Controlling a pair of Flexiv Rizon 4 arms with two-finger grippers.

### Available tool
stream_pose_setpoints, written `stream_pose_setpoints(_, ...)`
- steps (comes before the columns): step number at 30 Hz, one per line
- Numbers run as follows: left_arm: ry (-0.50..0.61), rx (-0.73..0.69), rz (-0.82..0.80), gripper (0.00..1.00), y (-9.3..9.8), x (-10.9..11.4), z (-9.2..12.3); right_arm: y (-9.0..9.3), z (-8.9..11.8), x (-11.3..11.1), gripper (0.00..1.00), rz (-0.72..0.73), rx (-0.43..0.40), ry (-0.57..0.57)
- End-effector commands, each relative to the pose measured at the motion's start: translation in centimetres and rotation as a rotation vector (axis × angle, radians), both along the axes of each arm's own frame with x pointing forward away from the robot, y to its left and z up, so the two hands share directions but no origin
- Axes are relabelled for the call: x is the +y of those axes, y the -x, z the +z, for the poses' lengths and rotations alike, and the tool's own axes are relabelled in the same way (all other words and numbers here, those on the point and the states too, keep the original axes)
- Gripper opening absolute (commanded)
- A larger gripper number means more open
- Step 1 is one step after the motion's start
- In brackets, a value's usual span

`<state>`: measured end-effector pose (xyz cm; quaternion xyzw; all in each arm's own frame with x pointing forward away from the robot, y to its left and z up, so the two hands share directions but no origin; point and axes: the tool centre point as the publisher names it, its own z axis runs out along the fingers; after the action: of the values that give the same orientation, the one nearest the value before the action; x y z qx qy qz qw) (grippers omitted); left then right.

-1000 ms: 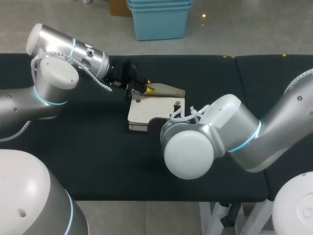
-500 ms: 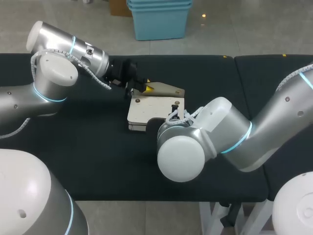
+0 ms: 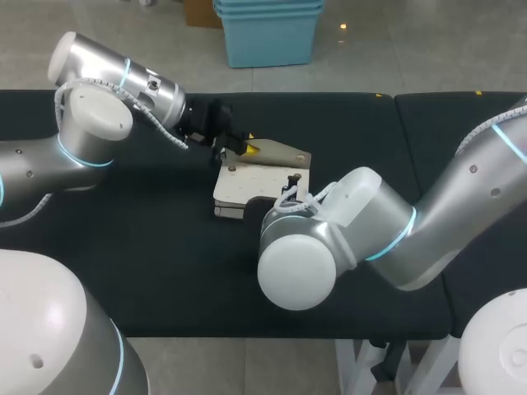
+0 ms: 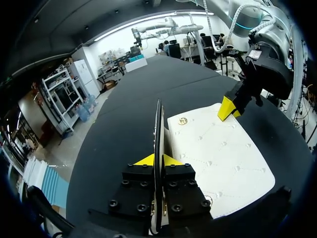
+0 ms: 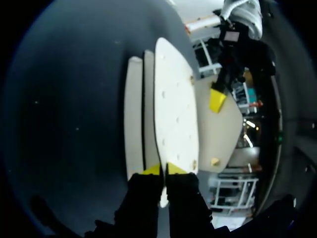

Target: Pick up the bag, open it, inspect its contents, close it, and place it on the opposite side

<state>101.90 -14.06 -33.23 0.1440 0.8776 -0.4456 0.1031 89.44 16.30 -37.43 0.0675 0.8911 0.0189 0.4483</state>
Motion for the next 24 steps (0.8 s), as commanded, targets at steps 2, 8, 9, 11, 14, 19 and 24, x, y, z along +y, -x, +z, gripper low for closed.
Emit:
stream_pose_setpoints(2, 0.028, -0.008, -0.033, 0.00, -0.1, 0.3, -0.3, 0.2, -0.6, -0.2, 0.00, 0.012, -0.025, -0.010)
stream_pose_setpoints(8, 0.014, -0.079, -0.110, 0.00, 1.7, 0.3, -0.9, 0.2, -0.6, -0.2, 0.00, 0.012, -0.025, -0.010)
stream_pose_setpoints(9, 0.010, -0.091, -0.116, 0.00, 2.1, 0.3, -1.2, 0.2, -0.6, -0.2, 0.00, 0.012, -0.025, -0.010)
stream_pose_setpoints(11, 0.009, -0.113, -0.133, 0.00, 2.8, 0.4, -1.6, 0.2, -0.6, -0.2, 0.00, 0.012, -0.025, -0.010)
stream_pose_setpoints(14, -0.009, -0.153, -0.122, 0.00, 3.5, 0.3, -2.0, 0.2, -0.6, -0.2, 0.00, 0.012, -0.025, -0.010)
stream_pose_setpoints(19, -0.022, -0.183, -0.108, 0.00, 4.3, 0.6, -2.3, 0.2, -0.6, -0.2, 0.00, 0.012, -0.025, -0.010)
stream_pose_setpoints(24, 0.011, -0.160, -0.079, 0.76, 3.9, 1.2, -1.3, 0.2, -0.6, -0.2, 0.00, 0.012, -0.025, -0.010)
